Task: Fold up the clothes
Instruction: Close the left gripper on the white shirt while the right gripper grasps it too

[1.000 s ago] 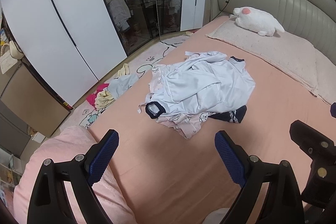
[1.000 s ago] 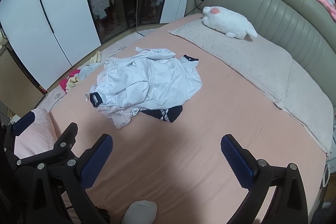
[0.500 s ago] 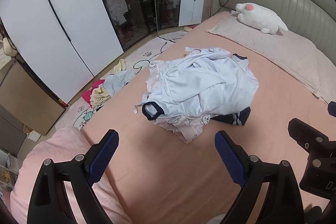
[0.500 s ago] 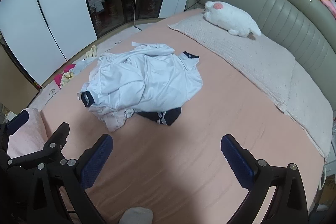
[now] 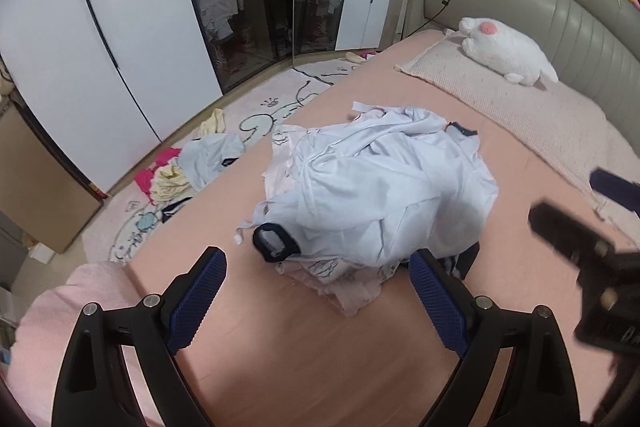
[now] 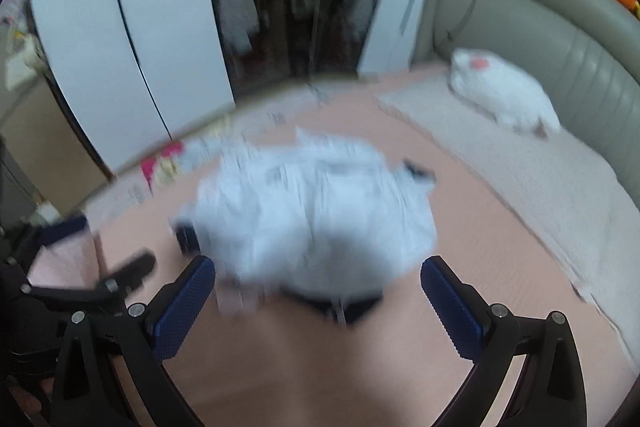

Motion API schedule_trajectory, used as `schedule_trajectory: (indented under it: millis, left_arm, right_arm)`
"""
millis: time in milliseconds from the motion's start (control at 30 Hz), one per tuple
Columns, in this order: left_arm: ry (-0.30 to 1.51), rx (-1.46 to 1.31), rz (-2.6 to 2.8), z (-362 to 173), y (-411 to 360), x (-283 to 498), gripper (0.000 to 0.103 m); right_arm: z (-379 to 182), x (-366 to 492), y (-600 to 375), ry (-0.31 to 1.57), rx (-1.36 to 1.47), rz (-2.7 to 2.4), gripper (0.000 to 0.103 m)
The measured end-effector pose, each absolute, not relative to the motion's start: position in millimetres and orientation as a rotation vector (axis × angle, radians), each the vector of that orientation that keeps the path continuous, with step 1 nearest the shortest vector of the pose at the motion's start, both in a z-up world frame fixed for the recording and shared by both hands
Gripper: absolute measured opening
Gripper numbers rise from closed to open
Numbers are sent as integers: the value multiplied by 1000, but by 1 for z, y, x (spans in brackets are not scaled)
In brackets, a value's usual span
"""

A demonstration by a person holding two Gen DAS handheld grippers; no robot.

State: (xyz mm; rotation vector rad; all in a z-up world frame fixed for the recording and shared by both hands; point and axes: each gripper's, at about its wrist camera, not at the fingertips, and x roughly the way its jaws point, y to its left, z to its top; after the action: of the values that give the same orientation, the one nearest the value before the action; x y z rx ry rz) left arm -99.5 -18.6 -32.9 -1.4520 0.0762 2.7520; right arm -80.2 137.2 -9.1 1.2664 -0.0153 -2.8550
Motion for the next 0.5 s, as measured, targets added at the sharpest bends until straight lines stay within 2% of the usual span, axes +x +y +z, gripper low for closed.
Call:
schedule_trajectory:
  millis: [133,233,367,500]
  left_arm:
    - [-9,-1416,2718,-45,-22,-120,94]
    - [-77,-1339,2662,-59,-23,-135,94]
    - [-138,-1285,2592,-78,-19,-152,94]
    - [-25,-1287,2594,-98,-8,-166,94]
  right_arm:
    - [-19,-97,148,81,1071,-2943,103]
    - [-32,-109,157,156,1050,-2990,103]
    - [-57,-116,179,28,1109,-2943,103]
    - [-87,-125,201,-152,1281,-2854,103]
